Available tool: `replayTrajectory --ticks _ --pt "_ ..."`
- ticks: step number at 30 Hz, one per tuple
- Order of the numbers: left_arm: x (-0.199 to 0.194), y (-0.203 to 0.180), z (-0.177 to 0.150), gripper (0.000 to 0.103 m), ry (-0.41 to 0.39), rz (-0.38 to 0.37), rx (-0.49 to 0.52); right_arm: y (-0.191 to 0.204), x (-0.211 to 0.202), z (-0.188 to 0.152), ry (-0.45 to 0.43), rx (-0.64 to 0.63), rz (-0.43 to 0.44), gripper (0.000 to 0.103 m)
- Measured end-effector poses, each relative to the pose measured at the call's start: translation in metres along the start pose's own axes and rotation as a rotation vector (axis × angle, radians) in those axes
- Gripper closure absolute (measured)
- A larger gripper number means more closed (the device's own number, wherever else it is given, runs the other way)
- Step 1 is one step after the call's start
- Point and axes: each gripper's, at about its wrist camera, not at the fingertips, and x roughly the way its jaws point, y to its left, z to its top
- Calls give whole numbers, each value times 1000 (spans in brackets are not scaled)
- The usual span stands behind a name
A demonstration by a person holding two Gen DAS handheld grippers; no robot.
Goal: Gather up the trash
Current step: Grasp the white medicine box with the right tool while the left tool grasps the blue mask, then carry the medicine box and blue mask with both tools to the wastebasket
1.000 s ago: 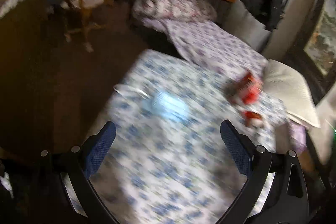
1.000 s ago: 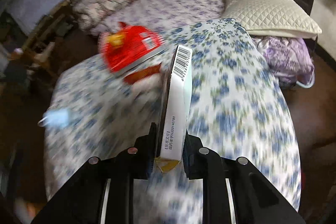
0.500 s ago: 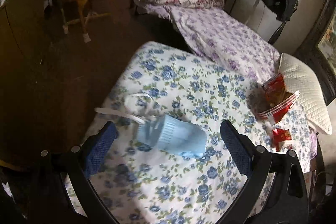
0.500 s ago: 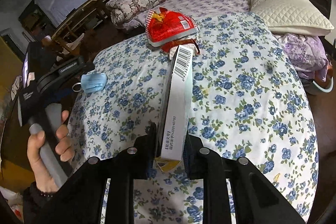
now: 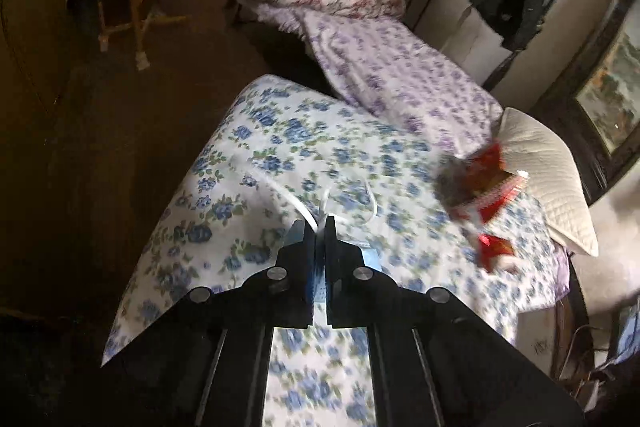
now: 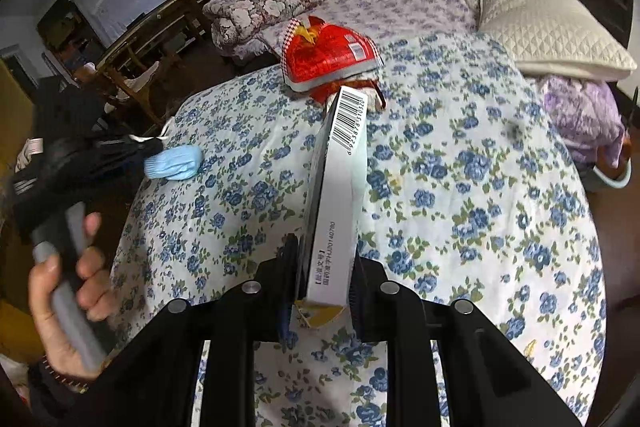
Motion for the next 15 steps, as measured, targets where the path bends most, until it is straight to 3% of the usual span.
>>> replayTrajectory --ticks 8,15 --pt "-33 -29 -17 98 -39 -13 85 -12 -7 2 -22 42 12 80" --pt "-65 -52 -36 98 -62 -104 123 -26 -21 6 -59 79 31 80"
